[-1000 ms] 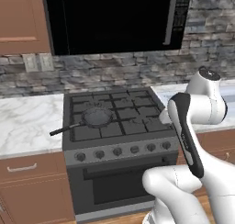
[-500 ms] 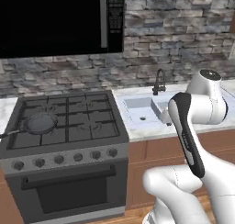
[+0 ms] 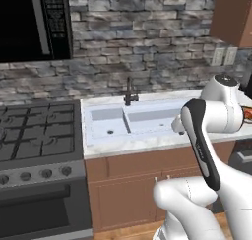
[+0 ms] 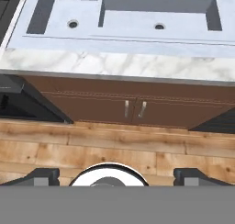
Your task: Pick the croissant and place it on the pan. Then turn on the stove to warm the croissant.
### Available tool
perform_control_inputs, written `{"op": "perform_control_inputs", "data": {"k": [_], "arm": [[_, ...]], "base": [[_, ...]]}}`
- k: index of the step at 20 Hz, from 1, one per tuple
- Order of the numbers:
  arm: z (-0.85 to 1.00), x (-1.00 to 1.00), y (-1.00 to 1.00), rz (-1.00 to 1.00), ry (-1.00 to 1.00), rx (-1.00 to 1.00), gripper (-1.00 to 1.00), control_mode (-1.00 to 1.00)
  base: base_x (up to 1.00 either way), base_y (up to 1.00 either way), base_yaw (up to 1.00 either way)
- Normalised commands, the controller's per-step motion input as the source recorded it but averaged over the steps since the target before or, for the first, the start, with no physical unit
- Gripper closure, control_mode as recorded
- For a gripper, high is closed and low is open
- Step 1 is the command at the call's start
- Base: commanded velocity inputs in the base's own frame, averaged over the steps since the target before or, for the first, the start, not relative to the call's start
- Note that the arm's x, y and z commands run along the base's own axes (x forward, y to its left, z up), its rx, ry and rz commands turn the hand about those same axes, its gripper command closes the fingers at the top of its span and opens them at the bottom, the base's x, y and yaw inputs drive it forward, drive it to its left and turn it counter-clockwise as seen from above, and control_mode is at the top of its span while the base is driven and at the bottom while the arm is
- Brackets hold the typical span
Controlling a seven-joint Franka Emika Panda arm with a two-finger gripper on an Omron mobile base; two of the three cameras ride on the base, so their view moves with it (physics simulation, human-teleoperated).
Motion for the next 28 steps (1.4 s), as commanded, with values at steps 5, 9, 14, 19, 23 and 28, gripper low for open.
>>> {"op": "perform_control_inputs", "data": {"k": [5, 9, 14, 19, 23, 28], "arm": [[0.0, 0.0, 0.0, 0.0, 0.0, 0.0, -1.0, 1.0], [0.0, 0.0, 0.0, 0.0, 0.0, 0.0, -1.0, 1.0], [0.0, 0.0, 0.0, 0.0, 0.0, 0.0, -1.0, 1.0], [0.0, 0.0, 0.0, 0.0, 0.0, 0.0, -1.0, 1.0], [0.0, 0.0, 0.0, 0.0, 0.0, 0.0, -1.0, 1.0], [0.0, 0.0, 0.0, 0.0, 0.0, 0.0, -1.0, 1.0]], "base": [[0.0, -0.71, 0.0], [0.0, -0.63, 0.0], [0.0, -0.59, 0.0], [-0.01, -0.56, 0.0], [-0.05, -0.54, 0.0], [-0.02, -0.5, 0.0]]}}
